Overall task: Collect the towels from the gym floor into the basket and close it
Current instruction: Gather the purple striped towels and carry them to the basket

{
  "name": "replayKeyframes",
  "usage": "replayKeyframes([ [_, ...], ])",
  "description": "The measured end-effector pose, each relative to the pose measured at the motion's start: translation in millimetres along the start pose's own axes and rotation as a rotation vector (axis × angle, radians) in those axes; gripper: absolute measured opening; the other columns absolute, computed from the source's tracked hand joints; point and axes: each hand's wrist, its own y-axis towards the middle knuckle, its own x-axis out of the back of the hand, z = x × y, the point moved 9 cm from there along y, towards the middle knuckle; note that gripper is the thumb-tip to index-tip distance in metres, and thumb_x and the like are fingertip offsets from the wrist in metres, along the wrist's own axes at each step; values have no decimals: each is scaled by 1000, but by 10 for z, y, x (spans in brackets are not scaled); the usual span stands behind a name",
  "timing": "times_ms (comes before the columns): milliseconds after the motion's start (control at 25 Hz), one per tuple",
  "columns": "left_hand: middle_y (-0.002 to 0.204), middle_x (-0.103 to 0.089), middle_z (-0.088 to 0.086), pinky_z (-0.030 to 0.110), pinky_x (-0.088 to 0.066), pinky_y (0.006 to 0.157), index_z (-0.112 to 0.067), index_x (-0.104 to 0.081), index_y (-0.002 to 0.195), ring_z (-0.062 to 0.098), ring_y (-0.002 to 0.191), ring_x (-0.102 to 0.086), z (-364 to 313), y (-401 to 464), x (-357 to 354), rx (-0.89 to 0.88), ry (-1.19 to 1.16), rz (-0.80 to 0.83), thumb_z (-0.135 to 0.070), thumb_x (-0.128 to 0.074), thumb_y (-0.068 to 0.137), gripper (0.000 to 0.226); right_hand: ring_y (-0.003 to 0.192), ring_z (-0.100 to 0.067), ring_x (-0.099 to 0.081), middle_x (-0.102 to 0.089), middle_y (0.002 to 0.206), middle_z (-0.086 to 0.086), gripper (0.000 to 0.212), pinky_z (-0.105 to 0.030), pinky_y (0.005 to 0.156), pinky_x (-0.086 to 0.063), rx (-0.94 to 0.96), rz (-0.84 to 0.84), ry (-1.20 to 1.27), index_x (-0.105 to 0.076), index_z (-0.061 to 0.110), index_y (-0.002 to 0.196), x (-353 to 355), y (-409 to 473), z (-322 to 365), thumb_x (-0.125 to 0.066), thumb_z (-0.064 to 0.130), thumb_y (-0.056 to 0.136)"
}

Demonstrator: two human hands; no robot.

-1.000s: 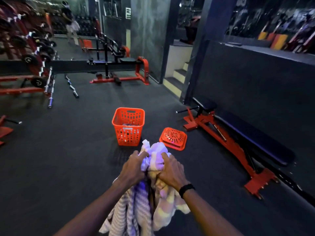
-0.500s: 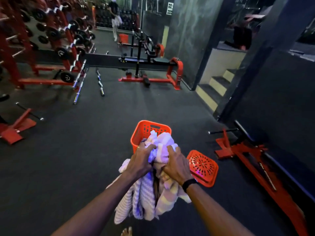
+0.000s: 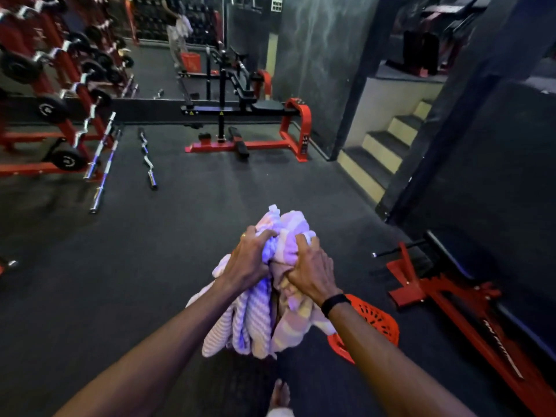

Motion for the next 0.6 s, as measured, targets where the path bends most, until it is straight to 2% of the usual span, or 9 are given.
replayKeyframes([
  [160,102,-44,11,36,-50,77,-20,-56,123,38,96,-56,271,1018,-252,43,-52,-14,-12,-51,53,71,94,-40,-59,-45,115,-13,52,-38,64,-38,-3,-8,33,-42,19,117,-300,1006,-244,-65,30,71],
  [280,99,-42,7,27,-45,73,-20,-57,123,36,93,-57,463,1502,-529,102,-97,17,-9,-53,53,70,95,-39,-59,-45,116,-12,56,-39,66,-43,-28,62,70,-39,21,119,-598,1507,-444,-66,31,71],
  [440,98,-43,5,23,-40,76,-18,-58,123,30,90,-57,894,1883,-823,251,-175,58,-24,-56,51,73,93,-38,-58,-44,118,-13,60,-43,69,-51,-47,174,145,-41,19,120,-1085,1967,-569,-64,45,71],
  [600,99,-47,8,27,-45,80,-19,-58,123,21,86,-55,1442,1916,-1137,369,-217,93,-38,-60,49,76,94,-36,-59,-41,120,-13,63,-45,72,-53,-121,359,256,-39,20,120,-1739,2101,-593,-62,36,64],
])
